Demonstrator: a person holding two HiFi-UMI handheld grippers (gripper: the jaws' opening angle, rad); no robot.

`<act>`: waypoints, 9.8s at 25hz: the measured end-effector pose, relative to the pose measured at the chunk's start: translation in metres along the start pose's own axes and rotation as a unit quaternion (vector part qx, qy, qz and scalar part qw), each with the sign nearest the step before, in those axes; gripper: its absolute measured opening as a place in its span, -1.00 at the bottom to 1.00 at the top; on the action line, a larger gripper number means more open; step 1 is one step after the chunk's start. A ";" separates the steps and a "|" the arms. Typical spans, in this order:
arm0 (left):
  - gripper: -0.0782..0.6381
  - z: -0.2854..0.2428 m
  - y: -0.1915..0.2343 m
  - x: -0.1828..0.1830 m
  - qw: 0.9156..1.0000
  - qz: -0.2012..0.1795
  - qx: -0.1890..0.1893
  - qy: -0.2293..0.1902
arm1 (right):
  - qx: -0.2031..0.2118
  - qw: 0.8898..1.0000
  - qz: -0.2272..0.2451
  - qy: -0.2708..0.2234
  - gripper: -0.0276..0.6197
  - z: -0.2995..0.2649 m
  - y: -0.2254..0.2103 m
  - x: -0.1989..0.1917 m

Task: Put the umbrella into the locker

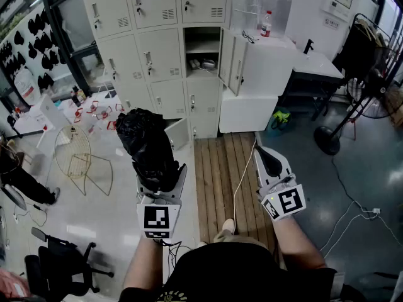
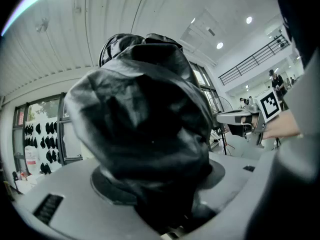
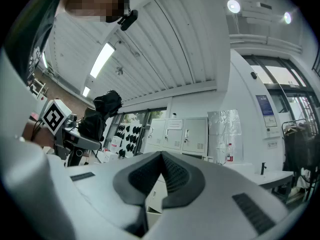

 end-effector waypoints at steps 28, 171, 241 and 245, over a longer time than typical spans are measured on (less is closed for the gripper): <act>0.05 -0.096 0.031 -0.015 1.000 0.018 -0.017 -0.009 | 0.012 0.999 0.014 0.049 -0.83 -0.084 -0.026 -0.039; 0.05 -0.605 0.304 -0.105 0.966 0.079 -0.200 0.141 | 0.023 0.996 -0.001 0.092 -0.83 -0.581 -0.152 -0.167; 0.06 -0.832 0.391 -0.171 0.946 0.143 -0.144 0.252 | 0.137 0.987 -0.013 0.083 -0.83 -0.736 -0.206 -0.230; 0.06 -0.843 0.398 -0.164 0.947 0.148 -0.141 0.248 | 0.141 0.986 -0.014 0.086 -0.83 -0.740 -0.206 -0.229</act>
Point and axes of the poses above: the fingertips, and each gripper's own axes: z backward along the fingers, y to its left, x out of its top, the point moved 7 cm from there along z, backward along the fingers, and after that the axes turned 11 degrees about -x, right-handed, at the moved point
